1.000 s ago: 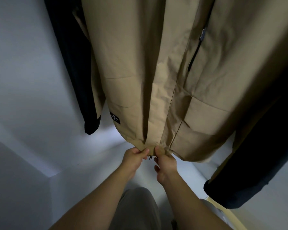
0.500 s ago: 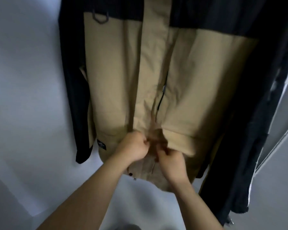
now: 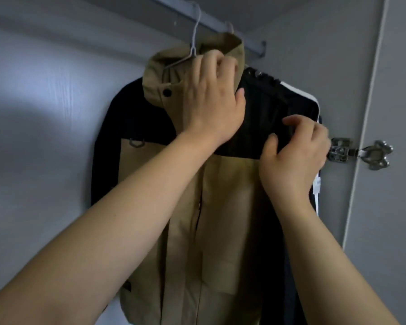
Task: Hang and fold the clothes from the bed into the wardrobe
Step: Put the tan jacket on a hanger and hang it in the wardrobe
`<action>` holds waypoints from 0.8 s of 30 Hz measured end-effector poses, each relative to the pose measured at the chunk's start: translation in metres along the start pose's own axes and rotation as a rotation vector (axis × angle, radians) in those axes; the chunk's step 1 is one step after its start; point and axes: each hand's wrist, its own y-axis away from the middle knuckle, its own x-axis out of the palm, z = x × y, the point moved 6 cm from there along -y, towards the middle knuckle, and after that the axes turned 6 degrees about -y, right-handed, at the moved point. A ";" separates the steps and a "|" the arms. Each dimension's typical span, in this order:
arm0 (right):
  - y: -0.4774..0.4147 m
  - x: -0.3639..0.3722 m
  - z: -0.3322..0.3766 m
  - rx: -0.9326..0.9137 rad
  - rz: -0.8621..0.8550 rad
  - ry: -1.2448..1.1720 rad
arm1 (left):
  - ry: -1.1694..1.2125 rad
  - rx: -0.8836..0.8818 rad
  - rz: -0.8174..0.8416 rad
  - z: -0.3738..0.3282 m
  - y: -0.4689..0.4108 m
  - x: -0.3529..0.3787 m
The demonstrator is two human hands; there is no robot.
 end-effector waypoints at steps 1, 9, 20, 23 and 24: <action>-0.011 0.001 -0.005 0.036 -0.012 0.031 | -0.065 -0.003 0.032 -0.001 -0.014 0.005; -0.054 0.030 -0.034 0.110 0.218 -0.098 | 0.044 -0.333 0.751 0.027 -0.068 0.062; -0.094 0.060 -0.019 -0.041 0.371 -0.103 | 0.044 -0.169 0.672 0.014 -0.077 0.063; -0.098 0.062 -0.024 -0.064 0.415 -0.088 | 0.114 -0.157 0.601 0.011 -0.087 0.062; -0.100 0.062 -0.024 -0.089 0.435 -0.077 | 0.120 -0.145 0.569 0.009 -0.091 0.062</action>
